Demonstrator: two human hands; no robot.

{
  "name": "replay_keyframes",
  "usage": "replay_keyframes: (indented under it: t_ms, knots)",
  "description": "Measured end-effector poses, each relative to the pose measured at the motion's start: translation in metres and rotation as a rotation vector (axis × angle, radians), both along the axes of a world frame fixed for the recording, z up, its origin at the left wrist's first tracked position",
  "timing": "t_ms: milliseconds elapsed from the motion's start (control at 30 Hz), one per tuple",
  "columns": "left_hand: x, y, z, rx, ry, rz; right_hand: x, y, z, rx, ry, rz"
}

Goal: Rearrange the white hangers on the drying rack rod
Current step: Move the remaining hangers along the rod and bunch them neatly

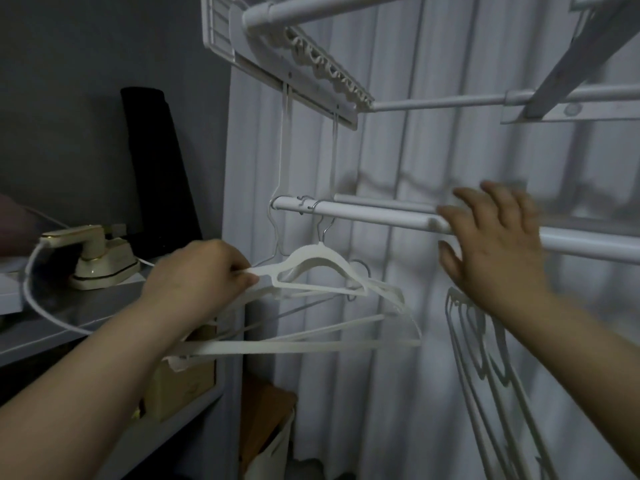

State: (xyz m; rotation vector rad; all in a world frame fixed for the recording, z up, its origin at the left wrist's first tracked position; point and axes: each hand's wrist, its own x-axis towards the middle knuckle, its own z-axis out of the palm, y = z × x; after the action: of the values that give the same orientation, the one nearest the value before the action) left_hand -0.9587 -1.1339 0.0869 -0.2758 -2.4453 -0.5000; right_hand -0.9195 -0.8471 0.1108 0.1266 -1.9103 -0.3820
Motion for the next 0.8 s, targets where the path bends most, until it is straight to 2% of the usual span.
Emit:
replay_keyframes:
  t_ms: [67,133,200,300,400,533,633,667,733,800]
  knots:
    - [0.007,0.004,0.004,-0.013,-0.027,-0.010,0.001,-0.021,-0.001,0.005,-0.109,0.158]
    - [0.012,0.008,0.004,-0.016,-0.064,-0.032,-0.006,-0.042,-0.007,-0.099,-0.375,0.265]
    - [0.016,0.011,0.002,0.004,-0.099,-0.069,-0.020,-0.054,-0.016,-0.197,-0.603,0.239]
    - [0.017,0.015,-0.002,0.053,-0.170,-0.135,-0.039,-0.062,-0.025,-0.316,-0.770,0.225]
    - [0.015,0.019,-0.009,0.120,-0.272,-0.282,-0.053,-0.060,-0.028,-0.438,-0.785,0.256]
    - [0.016,0.020,-0.014,0.236,-0.376,-0.479,-0.062,-0.058,-0.032,-0.348,-0.645,0.167]
    - [0.003,0.018,-0.007,0.407,-0.263,-0.485,-0.065,-0.054,-0.037,-0.334,-0.627,0.145]
    - [-0.004,0.018,-0.006,0.402,-0.208,-0.436,-0.066,-0.053,-0.038,-0.340,-0.626,0.144]
    - [-0.019,0.025,-0.007,0.276,-0.194,-0.325,-0.066,-0.050,-0.039,-0.366,-0.626,0.153]
    - [-0.029,0.034,-0.014,0.180,-0.345,-0.310,-0.066,-0.048,-0.038,-0.398,-0.623,0.159]
